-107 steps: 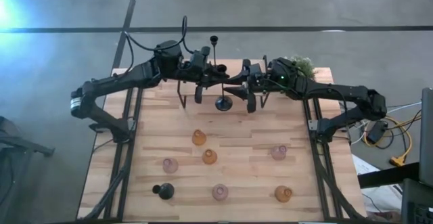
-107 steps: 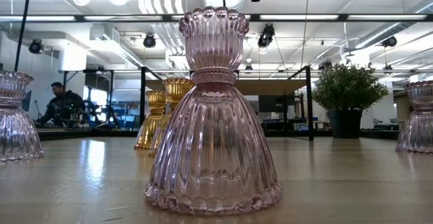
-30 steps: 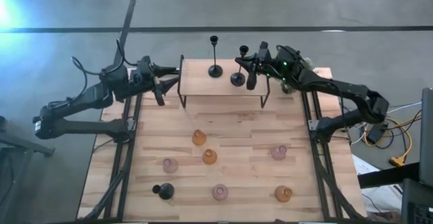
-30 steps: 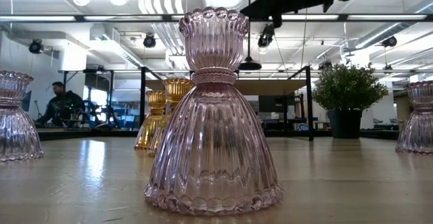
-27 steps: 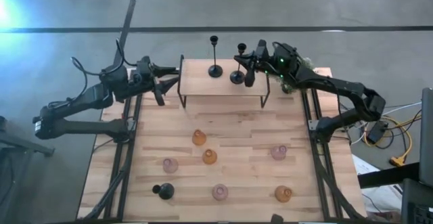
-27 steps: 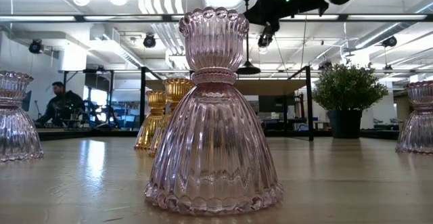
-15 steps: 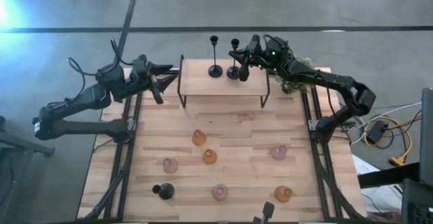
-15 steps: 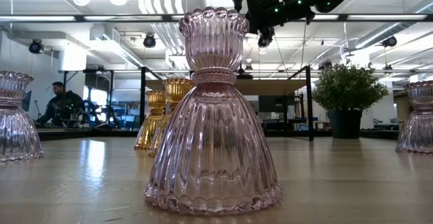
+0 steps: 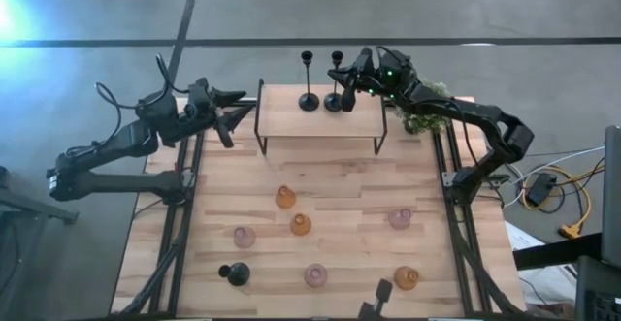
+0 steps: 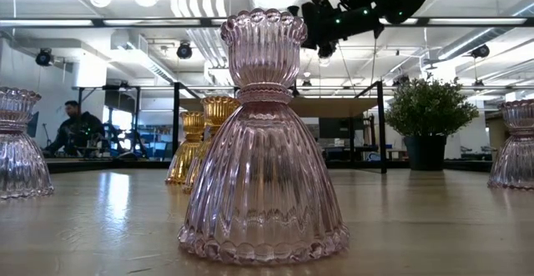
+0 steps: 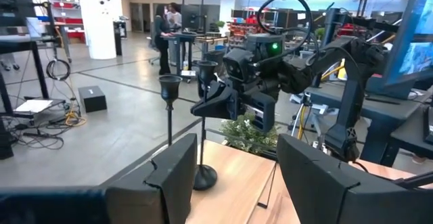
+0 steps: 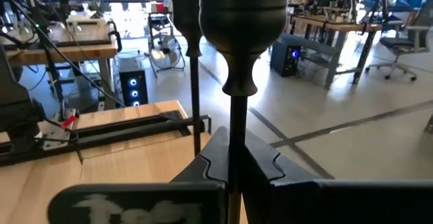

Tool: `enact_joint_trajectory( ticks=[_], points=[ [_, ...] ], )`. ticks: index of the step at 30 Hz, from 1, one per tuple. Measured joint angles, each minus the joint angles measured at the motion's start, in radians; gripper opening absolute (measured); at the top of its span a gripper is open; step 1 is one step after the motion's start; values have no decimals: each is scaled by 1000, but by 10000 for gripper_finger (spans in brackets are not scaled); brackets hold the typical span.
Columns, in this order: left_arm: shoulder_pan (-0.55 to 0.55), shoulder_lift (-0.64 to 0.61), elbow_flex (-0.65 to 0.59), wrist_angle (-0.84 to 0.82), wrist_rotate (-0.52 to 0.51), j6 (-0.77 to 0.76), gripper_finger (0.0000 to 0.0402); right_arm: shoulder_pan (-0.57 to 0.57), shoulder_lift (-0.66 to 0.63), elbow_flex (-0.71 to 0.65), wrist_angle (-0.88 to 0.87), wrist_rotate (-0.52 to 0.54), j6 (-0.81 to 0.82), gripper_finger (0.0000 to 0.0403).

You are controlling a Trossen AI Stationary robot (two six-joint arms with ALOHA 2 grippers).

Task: Pick & Place candle stick holders
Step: Put the top black candle holder on the shelf

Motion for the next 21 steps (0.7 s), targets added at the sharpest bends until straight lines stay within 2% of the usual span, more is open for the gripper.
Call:
enact_joint_trajectory(
  ticks=[21],
  points=[
    [0,0,0,0,-5,0,209,-14,8,-25,34,-5,31,8]
  ],
)
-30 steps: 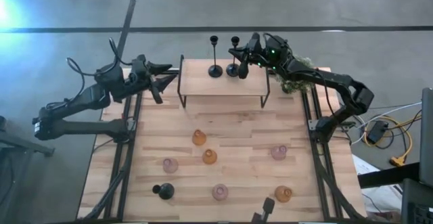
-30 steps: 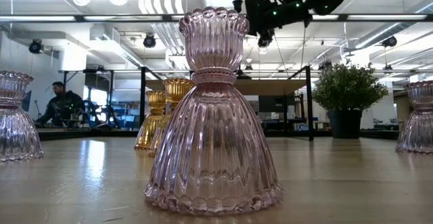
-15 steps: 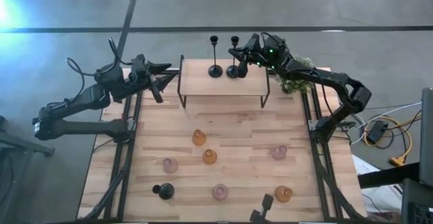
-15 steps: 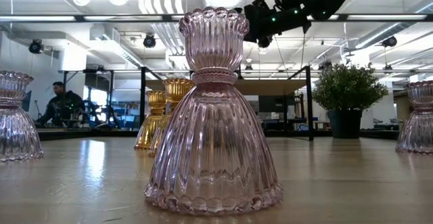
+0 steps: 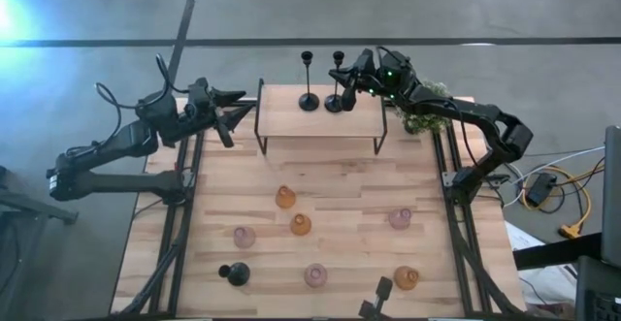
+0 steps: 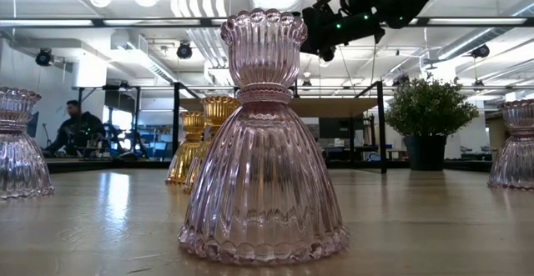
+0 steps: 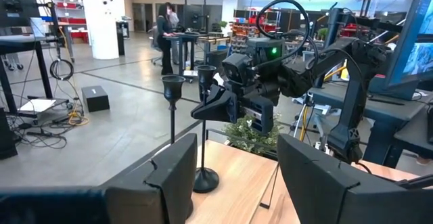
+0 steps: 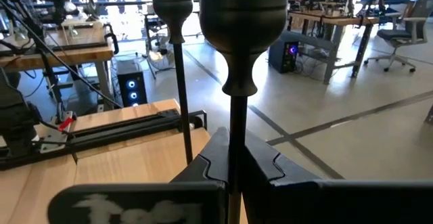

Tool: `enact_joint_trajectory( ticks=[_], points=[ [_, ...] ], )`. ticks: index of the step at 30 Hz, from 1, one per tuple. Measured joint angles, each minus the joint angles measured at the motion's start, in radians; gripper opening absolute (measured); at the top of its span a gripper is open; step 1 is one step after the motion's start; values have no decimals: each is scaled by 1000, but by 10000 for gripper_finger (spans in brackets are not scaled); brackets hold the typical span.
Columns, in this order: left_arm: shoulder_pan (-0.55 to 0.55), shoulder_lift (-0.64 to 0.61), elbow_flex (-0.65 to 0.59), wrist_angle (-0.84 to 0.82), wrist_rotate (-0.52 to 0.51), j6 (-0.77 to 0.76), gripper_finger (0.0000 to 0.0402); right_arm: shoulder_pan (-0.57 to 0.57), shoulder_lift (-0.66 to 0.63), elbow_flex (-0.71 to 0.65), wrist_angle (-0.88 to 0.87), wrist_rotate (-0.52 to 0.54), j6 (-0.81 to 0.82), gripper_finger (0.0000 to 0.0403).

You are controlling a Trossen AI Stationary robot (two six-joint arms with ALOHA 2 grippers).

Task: Pick & Place candle stick holders
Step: Put the top black candle holder on the shelf

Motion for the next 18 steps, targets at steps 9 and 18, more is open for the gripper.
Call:
enact_joint_trajectory(
  ticks=[9,18],
  points=[
    [0,0,0,0,0,0,209,0,0,-5,17,1,6,8],
    [0,0,0,0,0,0,208,0,0,-8,18,5,2,8]
  ],
)
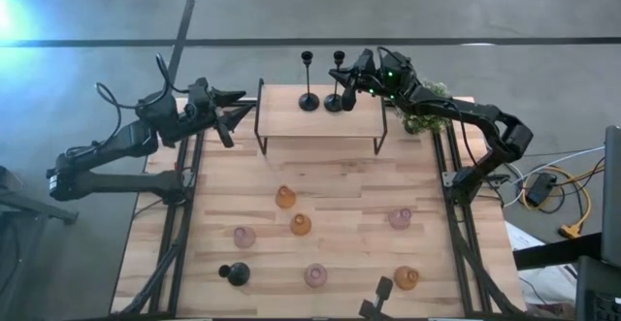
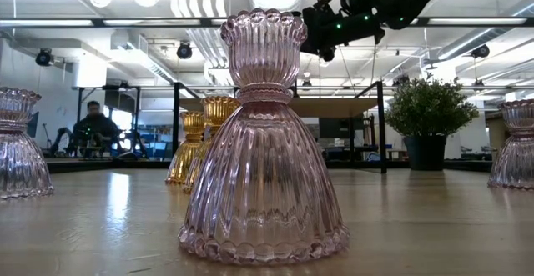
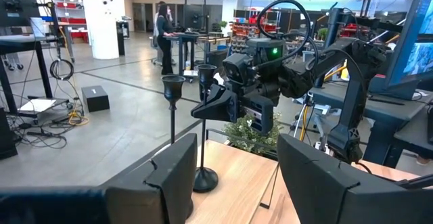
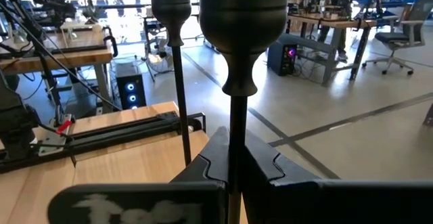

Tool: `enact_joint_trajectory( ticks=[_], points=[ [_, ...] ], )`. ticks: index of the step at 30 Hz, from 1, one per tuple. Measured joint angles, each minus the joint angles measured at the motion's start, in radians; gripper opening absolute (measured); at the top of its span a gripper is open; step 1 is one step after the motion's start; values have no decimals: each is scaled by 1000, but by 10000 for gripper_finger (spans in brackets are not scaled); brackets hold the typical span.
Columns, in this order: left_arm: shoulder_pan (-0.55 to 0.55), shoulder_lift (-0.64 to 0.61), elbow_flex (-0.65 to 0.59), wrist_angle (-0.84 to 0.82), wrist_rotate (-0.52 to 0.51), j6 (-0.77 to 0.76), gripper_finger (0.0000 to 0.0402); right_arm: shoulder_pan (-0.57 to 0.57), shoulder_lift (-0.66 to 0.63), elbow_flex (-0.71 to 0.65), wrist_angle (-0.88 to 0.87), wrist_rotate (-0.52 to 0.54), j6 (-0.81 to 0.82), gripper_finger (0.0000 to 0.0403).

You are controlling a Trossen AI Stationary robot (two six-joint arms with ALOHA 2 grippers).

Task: Pick & Place candle stick holders
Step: Put the top black candle holder on the shelf

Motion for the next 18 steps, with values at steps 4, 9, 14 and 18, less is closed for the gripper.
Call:
enact_joint_trajectory(
  ticks=[4,9,14,18],
  points=[
    [0,0,0,0,0,0,209,0,0,0,0,0,-3,8],
    [0,0,0,0,0,0,209,0,0,0,0,0,-6,9],
    [0,0,-1,0,0,0,209,0,0,0,0,0,1,10],
    [0,0,-1,0,0,0,209,0,0,0,0,-4,3,11]
  ],
)
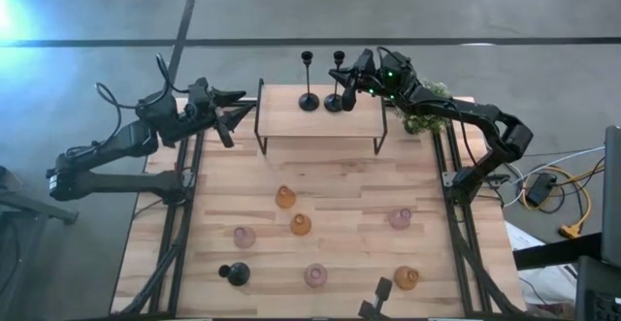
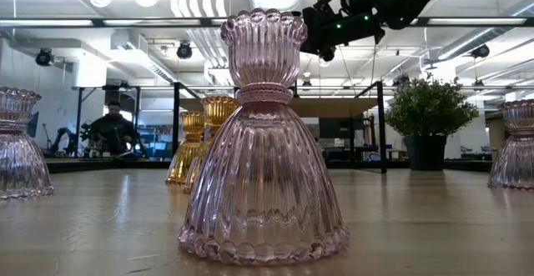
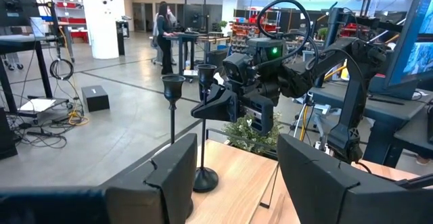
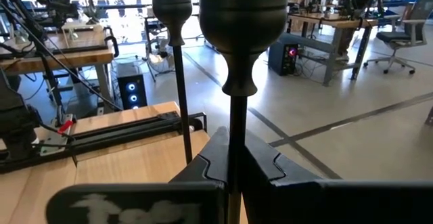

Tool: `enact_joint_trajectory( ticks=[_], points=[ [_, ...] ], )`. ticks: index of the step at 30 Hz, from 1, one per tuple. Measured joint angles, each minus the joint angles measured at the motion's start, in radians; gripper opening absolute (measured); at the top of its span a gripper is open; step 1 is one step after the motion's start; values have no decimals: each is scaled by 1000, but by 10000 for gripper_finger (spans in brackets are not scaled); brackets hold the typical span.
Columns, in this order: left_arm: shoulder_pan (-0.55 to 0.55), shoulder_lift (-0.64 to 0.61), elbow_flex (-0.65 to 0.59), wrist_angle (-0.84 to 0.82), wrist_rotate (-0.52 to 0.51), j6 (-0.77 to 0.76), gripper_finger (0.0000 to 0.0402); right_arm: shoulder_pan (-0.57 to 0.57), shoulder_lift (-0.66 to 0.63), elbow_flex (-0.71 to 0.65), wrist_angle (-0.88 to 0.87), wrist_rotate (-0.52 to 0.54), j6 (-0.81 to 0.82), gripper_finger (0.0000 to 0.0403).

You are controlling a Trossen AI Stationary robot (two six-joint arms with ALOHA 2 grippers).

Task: Pick & Place candle stick holders
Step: Put the top black candle holder on the shelf

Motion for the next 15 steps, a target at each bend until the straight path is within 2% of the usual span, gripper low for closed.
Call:
enact_joint_trajectory(
  ticks=[15],
  points=[
    [0,0,0,0,0,12,209,0,0,0,-1,-3,-4,13]
  ],
)
